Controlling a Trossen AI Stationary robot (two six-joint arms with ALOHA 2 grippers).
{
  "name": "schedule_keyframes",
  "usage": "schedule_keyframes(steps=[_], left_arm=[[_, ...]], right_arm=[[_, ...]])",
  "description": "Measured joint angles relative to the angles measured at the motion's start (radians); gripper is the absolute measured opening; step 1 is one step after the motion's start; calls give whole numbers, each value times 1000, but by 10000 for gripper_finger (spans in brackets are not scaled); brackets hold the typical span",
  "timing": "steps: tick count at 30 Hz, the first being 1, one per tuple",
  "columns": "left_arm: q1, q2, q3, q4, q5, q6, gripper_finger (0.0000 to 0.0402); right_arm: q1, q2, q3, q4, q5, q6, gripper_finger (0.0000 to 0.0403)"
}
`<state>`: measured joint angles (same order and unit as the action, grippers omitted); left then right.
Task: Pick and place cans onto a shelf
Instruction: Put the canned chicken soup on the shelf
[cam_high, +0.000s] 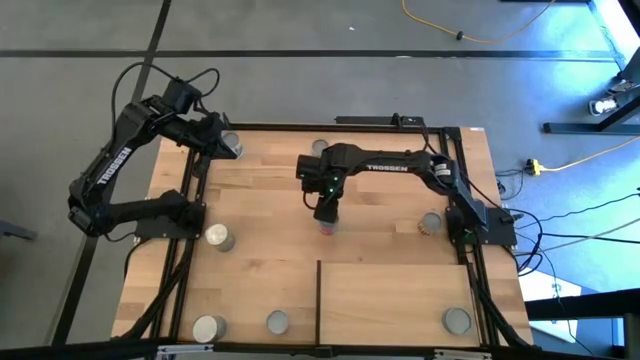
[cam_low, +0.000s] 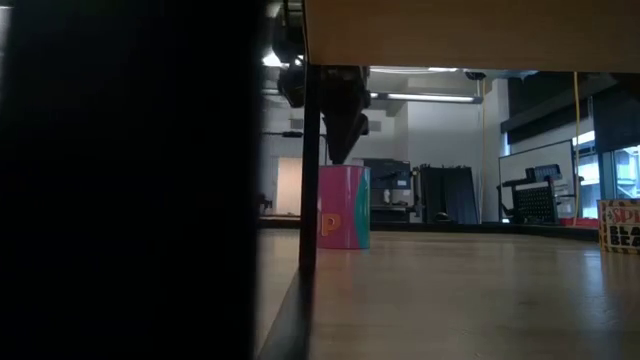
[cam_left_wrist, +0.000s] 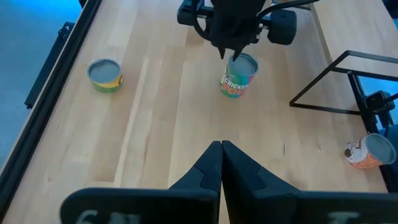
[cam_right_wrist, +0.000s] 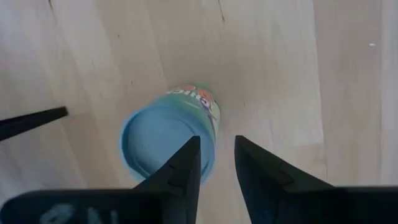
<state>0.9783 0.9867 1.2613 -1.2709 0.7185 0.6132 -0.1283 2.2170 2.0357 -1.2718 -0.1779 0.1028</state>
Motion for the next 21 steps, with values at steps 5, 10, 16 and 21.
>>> schedule_keyframes(steps=[5,10,16,21], left_arm=[[0,0,0,0,0,0,0],[0,0,0,0,0,1,0],[0,0,0,0,0,1,0],[0,0,0,0,0,2,0]], right_arm=[[0,11,2,-25,-27,-3,100],[0,34,0,-36,-28,-7,100],[0,60,2,-32,-30,-13,100],[-1,75,5,-32,-36,-37,91]])
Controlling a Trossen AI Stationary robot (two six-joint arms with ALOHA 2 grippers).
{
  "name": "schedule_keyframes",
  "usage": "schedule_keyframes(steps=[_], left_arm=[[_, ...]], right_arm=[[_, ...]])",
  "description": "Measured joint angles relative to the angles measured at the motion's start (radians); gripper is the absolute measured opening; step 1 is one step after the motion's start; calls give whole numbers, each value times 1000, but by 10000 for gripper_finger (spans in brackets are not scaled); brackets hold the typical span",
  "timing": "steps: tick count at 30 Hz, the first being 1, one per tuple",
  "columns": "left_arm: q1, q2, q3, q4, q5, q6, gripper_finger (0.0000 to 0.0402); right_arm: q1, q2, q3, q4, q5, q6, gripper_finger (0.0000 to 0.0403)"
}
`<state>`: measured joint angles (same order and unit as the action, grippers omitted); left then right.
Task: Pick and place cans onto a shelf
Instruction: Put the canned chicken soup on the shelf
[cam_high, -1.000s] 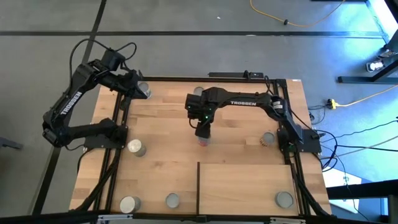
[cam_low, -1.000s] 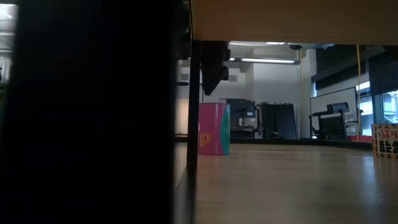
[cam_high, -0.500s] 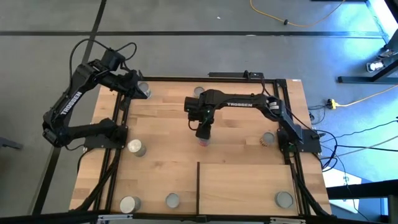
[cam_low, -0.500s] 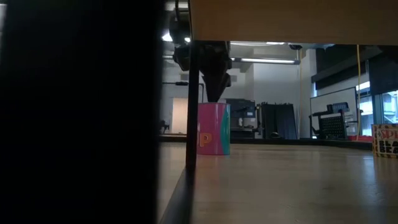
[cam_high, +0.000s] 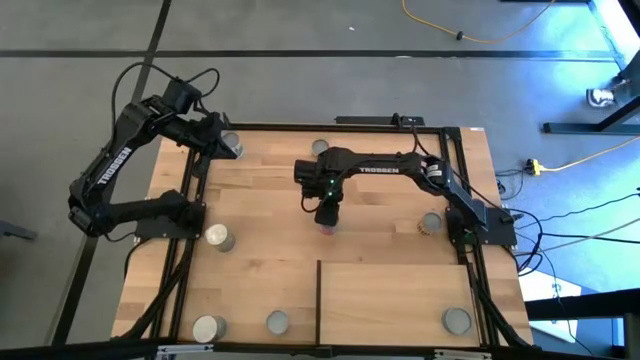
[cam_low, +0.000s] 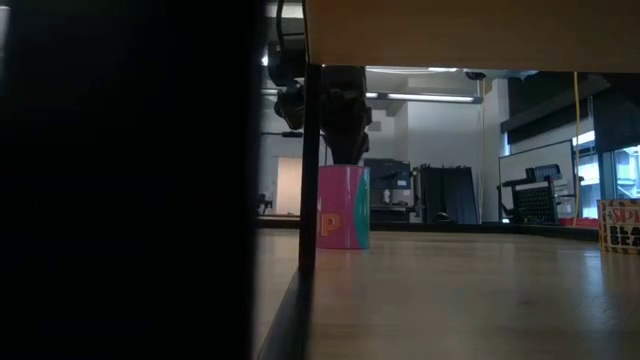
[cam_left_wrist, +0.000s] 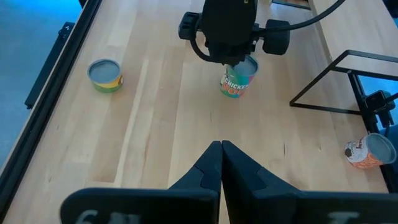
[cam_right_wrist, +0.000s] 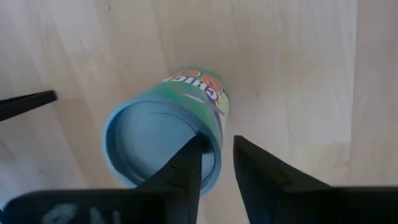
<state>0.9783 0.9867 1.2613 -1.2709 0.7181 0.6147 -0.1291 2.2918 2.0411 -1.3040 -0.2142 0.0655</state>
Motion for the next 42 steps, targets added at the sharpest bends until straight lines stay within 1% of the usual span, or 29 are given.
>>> schedule_keyframes(steps=[2,6,7,11,16,19,24,29,31,33,36,42], left_arm=[[0,0,0,0,0,0,0],[0,0,0,0,0,0,0],[0,0,0,0,0,0,0],[0,0,0,0,0,0,0],[0,0,0,0,0,0,0],[0,0,0,0,0,0,0],[0,0,0,0,0,-1,0],[0,0,0,1,1,-1,0],[0,0,0,1,0,-1,0],[0,0,0,1,1,-1,0],[0,0,0,1,2,-1,0],[0,0,0,8,2,-1,0]], right_arm=[[0,0,0,6,-1,-7,76],[1,-1,-1,16,7,-25,21],[0,-1,-1,16,9,-27,14],[4,0,-2,18,47,-26,10],[11,-18,-4,12,58,-46,6],[18,-24,19,-28,74,-45,6],[38,-35,120,-151,132,-48,6],[47,-36,254,-259,144,-48,6],[48,-37,308,-270,150,-46,6],[53,-66,304,-243,151,-43,6],[63,-105,301,-271,148,-4,6],[94,-181,302,-267,148,69,6]])
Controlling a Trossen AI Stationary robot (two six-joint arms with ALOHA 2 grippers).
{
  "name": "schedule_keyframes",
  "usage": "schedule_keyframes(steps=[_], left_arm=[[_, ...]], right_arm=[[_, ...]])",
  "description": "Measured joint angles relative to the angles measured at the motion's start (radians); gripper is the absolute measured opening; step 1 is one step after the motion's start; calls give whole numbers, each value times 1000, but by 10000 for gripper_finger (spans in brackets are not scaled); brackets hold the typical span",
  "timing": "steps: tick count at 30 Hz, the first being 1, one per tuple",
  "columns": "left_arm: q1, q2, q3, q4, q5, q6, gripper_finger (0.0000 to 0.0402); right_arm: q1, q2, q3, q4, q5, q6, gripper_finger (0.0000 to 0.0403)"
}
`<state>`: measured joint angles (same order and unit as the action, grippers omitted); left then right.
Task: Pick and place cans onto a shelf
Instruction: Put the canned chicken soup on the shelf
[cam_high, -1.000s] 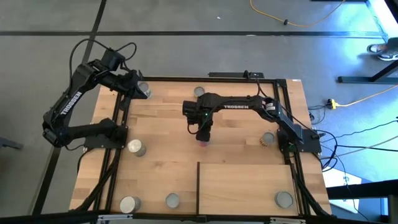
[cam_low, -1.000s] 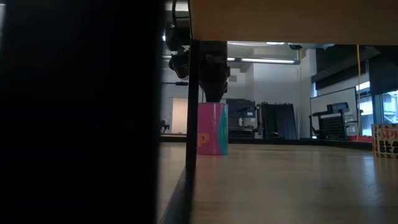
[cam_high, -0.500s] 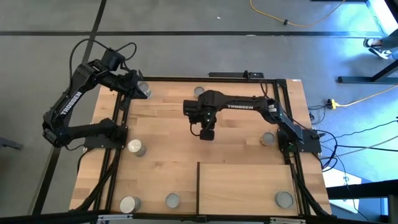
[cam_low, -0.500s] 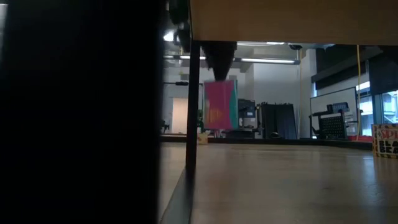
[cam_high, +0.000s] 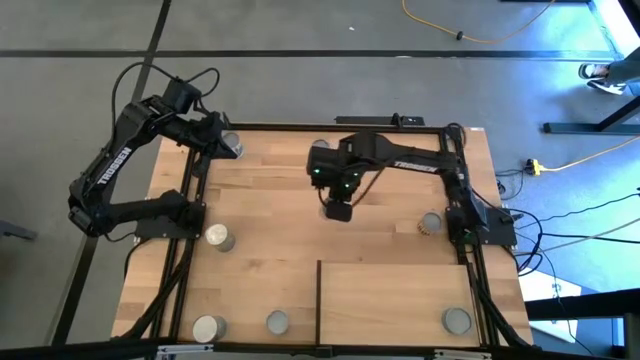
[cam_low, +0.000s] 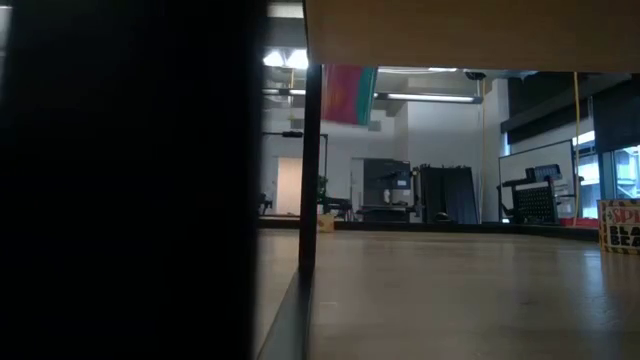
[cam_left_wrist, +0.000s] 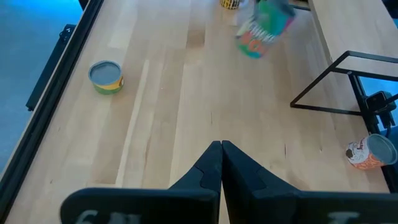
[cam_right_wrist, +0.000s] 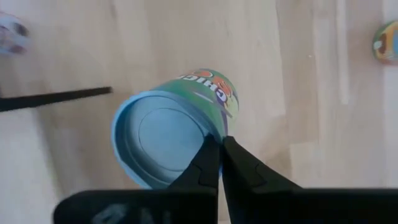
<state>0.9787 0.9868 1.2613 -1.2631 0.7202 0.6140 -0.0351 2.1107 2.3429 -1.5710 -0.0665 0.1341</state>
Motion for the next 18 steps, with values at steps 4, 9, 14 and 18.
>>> schedule_keyframes(steps=[4,9,14,18], left_arm=[[0,0,0,1,3,0,0],[0,0,0,0,4,0,0],[0,0,0,0,4,0,0],[0,0,0,0,4,-1,0]], right_arm=[[32,-50,-1,0,-1,56,6],[83,-125,0,0,58,151,6],[136,-205,0,0,167,251,6],[172,-248,0,0,277,309,6]])
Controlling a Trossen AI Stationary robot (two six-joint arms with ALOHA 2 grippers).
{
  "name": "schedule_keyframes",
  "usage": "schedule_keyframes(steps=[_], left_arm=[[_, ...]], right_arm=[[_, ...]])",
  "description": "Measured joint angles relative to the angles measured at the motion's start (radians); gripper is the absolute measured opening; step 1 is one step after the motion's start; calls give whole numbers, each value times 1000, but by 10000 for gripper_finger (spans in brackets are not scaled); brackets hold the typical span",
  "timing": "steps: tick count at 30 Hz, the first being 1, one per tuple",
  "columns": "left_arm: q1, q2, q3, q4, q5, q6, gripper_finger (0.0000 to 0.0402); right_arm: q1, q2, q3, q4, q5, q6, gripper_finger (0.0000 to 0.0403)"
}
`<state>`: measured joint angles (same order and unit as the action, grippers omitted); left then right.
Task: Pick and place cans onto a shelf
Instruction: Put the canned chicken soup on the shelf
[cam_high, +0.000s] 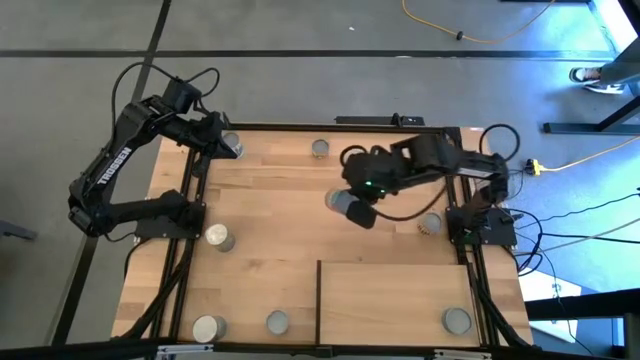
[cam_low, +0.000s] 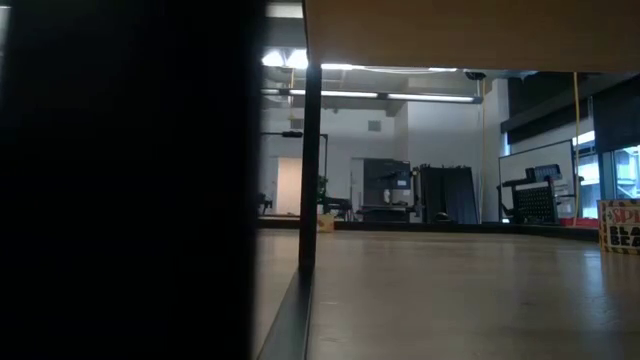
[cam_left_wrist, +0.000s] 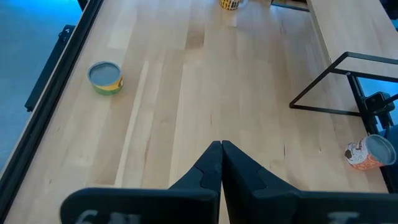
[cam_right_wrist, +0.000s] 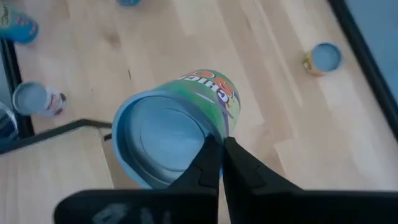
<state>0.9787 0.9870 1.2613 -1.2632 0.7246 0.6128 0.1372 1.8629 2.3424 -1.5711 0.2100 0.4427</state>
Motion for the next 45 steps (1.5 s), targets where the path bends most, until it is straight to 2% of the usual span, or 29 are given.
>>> schedule_keyframes(steps=[5,13,19,23,26,29,35,39,45], left_arm=[[0,0,0,0,0,0,0],[0,0,0,14,-5,-1,0],[0,0,0,37,-6,-8,0],[0,1,0,61,-6,-28,0],[0,2,0,79,-7,-42,0],[0,2,0,97,-6,-61,0],[0,2,0,99,-6,-63,0],[0,2,0,98,-6,-83,0],[0,2,0,98,-6,-94,0]], right_arm=[[37,-58,-69,1,14,62,6],[94,-206,-312,-1,-9,221,6],[170,-336,-454,-1,-134,411,6],[221,-394,-478,-2,-216,524,6],[260,-428,-478,0,-231,595,6],[298,-445,-478,0,-228,629,6],[365,-454,-506,3,-149,653,6],[417,-499,-596,1,-110,751,6],[500,-563,-735,0,-109,917,6]])
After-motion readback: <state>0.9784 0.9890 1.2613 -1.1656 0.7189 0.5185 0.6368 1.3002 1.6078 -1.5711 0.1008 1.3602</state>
